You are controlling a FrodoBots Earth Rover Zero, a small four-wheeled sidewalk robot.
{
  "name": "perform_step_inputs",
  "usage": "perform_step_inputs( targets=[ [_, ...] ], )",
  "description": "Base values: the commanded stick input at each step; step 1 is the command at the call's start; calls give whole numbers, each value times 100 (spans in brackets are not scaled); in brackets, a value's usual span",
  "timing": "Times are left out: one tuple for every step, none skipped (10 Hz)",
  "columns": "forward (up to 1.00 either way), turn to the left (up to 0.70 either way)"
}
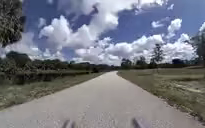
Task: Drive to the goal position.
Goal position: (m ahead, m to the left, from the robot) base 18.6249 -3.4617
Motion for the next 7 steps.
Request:
perform_step_inputs(
  targets=[
    [70,0],
    [70,0],
    [70,0],
    [70,0],
    [70,0],
    [70,0],
    [70,11]
  ],
)
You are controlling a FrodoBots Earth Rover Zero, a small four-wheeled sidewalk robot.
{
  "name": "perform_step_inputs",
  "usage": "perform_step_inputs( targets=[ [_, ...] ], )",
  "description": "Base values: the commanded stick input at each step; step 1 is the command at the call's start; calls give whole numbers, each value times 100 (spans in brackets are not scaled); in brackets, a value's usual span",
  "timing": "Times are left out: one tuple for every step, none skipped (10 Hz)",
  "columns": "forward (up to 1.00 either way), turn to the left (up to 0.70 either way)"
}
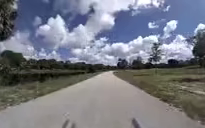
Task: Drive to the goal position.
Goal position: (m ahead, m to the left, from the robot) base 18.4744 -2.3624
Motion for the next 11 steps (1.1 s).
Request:
perform_step_inputs(
  targets=[
    [70,35],
    [70,8],
    [70,0],
    [70,0],
    [70,0],
    [70,0],
    [70,0],
    [70,0],
    [70,0],
    [70,0],
    [70,10]
  ],
)
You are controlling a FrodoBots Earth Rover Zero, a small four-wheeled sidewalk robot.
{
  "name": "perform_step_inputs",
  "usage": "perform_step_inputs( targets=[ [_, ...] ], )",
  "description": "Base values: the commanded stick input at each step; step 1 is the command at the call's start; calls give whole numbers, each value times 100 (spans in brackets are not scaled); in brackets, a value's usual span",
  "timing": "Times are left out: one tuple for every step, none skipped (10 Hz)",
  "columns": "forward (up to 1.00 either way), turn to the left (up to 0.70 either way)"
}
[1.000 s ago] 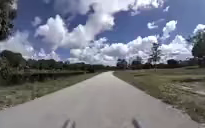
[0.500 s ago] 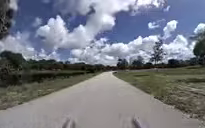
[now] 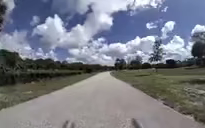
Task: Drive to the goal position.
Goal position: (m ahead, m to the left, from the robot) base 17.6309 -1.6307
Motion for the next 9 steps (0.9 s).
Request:
perform_step_inputs(
  targets=[
    [70,32],
    [70,35],
    [70,8],
    [70,0],
    [70,0],
    [70,0],
    [70,0],
    [70,0],
    [70,0]
  ],
)
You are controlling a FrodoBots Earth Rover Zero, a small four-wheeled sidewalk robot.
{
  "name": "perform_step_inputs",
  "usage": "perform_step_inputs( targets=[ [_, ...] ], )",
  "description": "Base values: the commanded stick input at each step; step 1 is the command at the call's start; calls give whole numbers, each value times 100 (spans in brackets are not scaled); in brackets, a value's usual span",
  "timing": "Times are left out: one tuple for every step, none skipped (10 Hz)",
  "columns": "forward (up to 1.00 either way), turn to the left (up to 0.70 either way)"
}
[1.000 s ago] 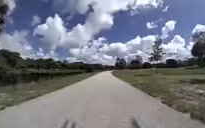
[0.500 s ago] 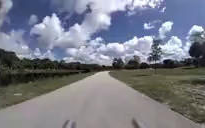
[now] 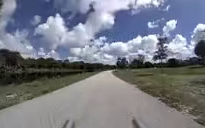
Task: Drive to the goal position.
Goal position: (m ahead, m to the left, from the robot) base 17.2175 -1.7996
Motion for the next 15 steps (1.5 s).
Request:
perform_step_inputs(
  targets=[
    [70,0],
    [70,0],
    [70,0],
    [70,3],
    [70,35],
    [70,35],
    [70,14],
    [70,0],
    [70,0],
    [70,0],
    [70,0],
    [70,0],
    [70,0],
    [70,0],
    [70,0]
  ],
)
